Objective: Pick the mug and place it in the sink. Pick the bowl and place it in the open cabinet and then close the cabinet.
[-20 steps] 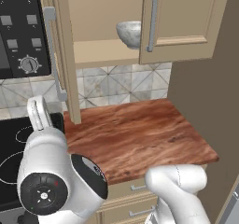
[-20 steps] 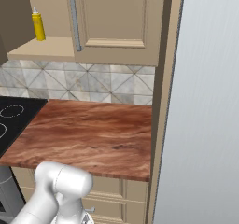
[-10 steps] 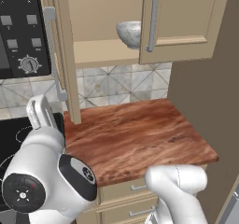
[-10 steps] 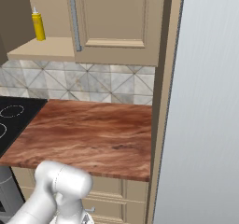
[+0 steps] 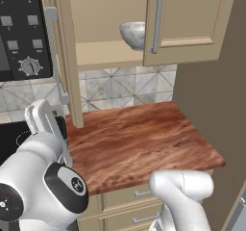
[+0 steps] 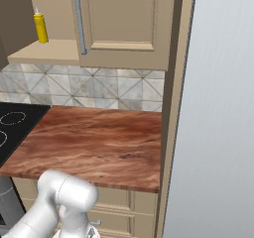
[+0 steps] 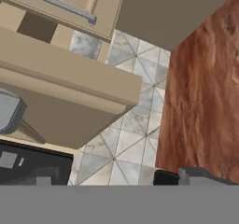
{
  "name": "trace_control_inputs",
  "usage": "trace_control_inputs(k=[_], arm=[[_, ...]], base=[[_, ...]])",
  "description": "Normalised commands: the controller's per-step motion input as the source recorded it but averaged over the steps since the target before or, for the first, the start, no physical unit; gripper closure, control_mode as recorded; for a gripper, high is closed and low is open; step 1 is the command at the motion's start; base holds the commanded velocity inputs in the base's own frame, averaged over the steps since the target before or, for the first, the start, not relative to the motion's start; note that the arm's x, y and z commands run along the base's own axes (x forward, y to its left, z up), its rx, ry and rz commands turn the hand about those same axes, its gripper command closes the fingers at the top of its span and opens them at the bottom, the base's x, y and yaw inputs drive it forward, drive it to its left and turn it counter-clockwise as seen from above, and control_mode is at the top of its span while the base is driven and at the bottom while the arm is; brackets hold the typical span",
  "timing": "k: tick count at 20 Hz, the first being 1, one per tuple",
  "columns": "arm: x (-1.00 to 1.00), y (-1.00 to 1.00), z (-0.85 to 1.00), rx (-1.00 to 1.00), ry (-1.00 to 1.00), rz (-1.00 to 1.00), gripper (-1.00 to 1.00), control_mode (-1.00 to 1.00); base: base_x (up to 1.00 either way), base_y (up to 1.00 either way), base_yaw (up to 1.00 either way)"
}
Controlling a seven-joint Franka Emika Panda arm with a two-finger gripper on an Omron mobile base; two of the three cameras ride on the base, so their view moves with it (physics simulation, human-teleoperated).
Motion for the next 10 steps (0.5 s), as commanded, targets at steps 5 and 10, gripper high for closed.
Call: trace_control_inputs(k=[5, 10], arm=[[0.00, 0.00, 0.00, 0.00, -0.02, -0.14, -1.00, -1.00], [0.10, 0.00, 0.00, 0.00, -0.01, -0.13, -1.00, -1.00]], base=[[0.00, 0.00, 0.00], [0.00, 0.00, 0.00]])
